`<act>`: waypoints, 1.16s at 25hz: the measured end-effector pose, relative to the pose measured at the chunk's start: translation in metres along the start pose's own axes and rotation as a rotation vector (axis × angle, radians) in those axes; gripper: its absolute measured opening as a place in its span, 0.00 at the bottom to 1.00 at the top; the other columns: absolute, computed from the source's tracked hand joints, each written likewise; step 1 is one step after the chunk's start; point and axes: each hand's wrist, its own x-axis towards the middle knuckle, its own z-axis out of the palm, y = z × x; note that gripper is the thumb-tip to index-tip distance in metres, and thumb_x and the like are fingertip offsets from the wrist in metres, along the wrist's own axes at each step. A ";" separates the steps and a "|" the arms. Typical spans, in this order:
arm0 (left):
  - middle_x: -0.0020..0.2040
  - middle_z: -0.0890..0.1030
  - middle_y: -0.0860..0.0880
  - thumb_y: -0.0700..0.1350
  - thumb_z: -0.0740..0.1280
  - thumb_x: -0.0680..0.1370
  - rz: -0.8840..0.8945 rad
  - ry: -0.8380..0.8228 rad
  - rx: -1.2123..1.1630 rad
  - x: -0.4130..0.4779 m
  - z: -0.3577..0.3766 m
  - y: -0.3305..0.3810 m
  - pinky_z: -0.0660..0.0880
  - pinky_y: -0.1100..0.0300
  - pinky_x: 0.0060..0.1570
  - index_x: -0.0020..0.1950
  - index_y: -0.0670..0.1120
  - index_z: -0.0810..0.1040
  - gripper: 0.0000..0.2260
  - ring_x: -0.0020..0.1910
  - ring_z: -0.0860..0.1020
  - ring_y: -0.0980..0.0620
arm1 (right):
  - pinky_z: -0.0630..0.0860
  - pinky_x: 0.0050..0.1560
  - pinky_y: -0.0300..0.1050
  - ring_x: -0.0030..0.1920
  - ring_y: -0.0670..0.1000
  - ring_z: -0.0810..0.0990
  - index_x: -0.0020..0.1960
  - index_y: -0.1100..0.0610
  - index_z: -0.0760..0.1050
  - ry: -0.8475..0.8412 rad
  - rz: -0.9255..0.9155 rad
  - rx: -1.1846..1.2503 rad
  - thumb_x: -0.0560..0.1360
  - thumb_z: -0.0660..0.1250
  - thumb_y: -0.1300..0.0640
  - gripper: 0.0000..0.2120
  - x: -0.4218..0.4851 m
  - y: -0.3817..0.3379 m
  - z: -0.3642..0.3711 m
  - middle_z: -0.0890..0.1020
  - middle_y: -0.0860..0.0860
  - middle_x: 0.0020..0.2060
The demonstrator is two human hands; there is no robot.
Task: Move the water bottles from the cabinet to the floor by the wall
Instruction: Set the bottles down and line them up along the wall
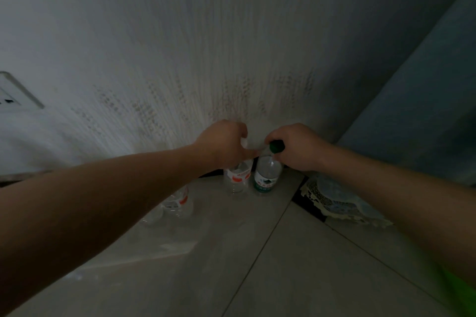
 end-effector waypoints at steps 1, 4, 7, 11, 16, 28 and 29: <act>0.48 0.78 0.49 0.63 0.70 0.72 -0.013 0.008 -0.006 0.001 0.002 0.002 0.69 0.60 0.42 0.56 0.45 0.78 0.24 0.46 0.76 0.51 | 0.73 0.61 0.45 0.61 0.55 0.77 0.65 0.54 0.77 -0.003 0.001 0.008 0.72 0.71 0.57 0.21 0.000 0.000 0.000 0.80 0.55 0.61; 0.46 0.80 0.46 0.62 0.69 0.74 -0.004 0.018 0.029 0.005 0.008 0.006 0.73 0.56 0.42 0.52 0.42 0.80 0.23 0.46 0.78 0.48 | 0.73 0.61 0.46 0.61 0.54 0.77 0.65 0.54 0.77 -0.007 -0.003 0.026 0.72 0.71 0.58 0.21 -0.001 0.000 0.000 0.80 0.54 0.61; 0.45 0.79 0.45 0.59 0.70 0.75 0.000 0.006 0.069 0.006 0.005 0.011 0.68 0.58 0.39 0.50 0.42 0.80 0.20 0.43 0.75 0.50 | 0.73 0.62 0.47 0.61 0.54 0.76 0.65 0.54 0.77 -0.004 -0.009 0.033 0.73 0.70 0.59 0.21 -0.002 0.001 0.000 0.80 0.54 0.62; 0.49 0.82 0.46 0.53 0.72 0.74 0.038 -0.003 0.066 0.004 0.000 0.008 0.70 0.59 0.43 0.52 0.44 0.82 0.14 0.47 0.78 0.50 | 0.72 0.63 0.47 0.62 0.55 0.76 0.65 0.54 0.77 0.001 -0.007 0.041 0.72 0.70 0.59 0.21 -0.002 0.002 0.000 0.79 0.55 0.62; 0.53 0.82 0.47 0.45 0.73 0.72 0.089 -0.029 0.061 -0.003 -0.003 0.002 0.72 0.60 0.47 0.54 0.47 0.83 0.12 0.52 0.78 0.49 | 0.72 0.62 0.44 0.61 0.54 0.76 0.65 0.54 0.77 0.009 -0.014 0.044 0.73 0.70 0.59 0.20 0.000 0.001 0.001 0.79 0.54 0.63; 0.51 0.81 0.46 0.38 0.69 0.67 0.135 -0.080 -0.021 -0.009 0.001 0.005 0.75 0.58 0.47 0.55 0.47 0.82 0.17 0.50 0.78 0.47 | 0.72 0.60 0.44 0.61 0.54 0.77 0.65 0.54 0.77 0.000 -0.007 0.007 0.72 0.70 0.58 0.21 0.002 0.004 0.003 0.80 0.54 0.62; 0.52 0.81 0.46 0.38 0.70 0.67 0.130 -0.076 -0.016 -0.009 0.002 0.005 0.73 0.58 0.47 0.55 0.47 0.81 0.17 0.51 0.78 0.48 | 0.72 0.61 0.44 0.61 0.54 0.77 0.65 0.54 0.77 -0.002 -0.009 0.005 0.72 0.70 0.58 0.21 0.001 0.004 0.002 0.79 0.54 0.62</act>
